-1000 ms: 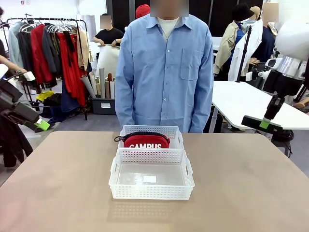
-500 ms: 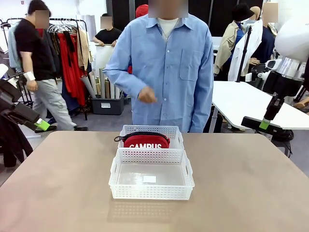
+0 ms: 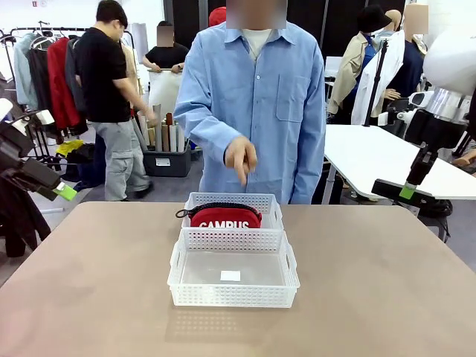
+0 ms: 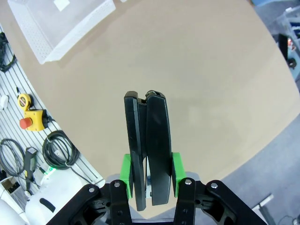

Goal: Distribute items into two baskets.
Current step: Place the picked Stapler into the Organizing basket as instructed by the person.

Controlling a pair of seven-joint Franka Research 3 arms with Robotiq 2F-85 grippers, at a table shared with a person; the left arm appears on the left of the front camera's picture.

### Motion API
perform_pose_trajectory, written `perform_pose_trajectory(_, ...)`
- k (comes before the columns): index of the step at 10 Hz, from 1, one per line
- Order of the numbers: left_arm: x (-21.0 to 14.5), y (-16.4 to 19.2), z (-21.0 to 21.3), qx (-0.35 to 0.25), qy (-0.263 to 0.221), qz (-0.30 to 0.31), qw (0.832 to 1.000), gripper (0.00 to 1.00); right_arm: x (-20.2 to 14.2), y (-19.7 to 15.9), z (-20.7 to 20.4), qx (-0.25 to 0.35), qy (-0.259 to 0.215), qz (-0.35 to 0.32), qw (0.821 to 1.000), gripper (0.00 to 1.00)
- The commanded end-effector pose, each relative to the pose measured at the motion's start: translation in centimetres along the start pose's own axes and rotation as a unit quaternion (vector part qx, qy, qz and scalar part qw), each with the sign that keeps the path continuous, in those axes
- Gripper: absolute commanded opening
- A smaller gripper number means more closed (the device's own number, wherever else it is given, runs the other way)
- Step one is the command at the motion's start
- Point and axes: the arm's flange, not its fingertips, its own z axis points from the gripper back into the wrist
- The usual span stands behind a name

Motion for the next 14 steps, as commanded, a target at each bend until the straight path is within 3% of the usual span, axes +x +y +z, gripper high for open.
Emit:
perform_pose_trajectory(1, 0.1, 0.0, 0.2, 0.000, 0.004, 0.002, 1.000, 1.00, 0.2, -0.1, 0.3, -0.006, 0.001, -0.003, 1.000, 0.01)
perform_pose_trajectory(11, 0.1, 0.0, 0.2, 0.000, 0.004, 0.002, 1.000, 1.00, 0.0, 0.0, 0.0, 0.000, 0.000, 0.000, 1.000, 0.01)
perform_pose_trajectory(14, 0.1, 0.0, 0.2, 0.000, 0.004, 0.002, 1.000, 1.00, 2.7, 2.4, -0.3, -0.013, 0.027, 0.015, 0.999, 0.01)
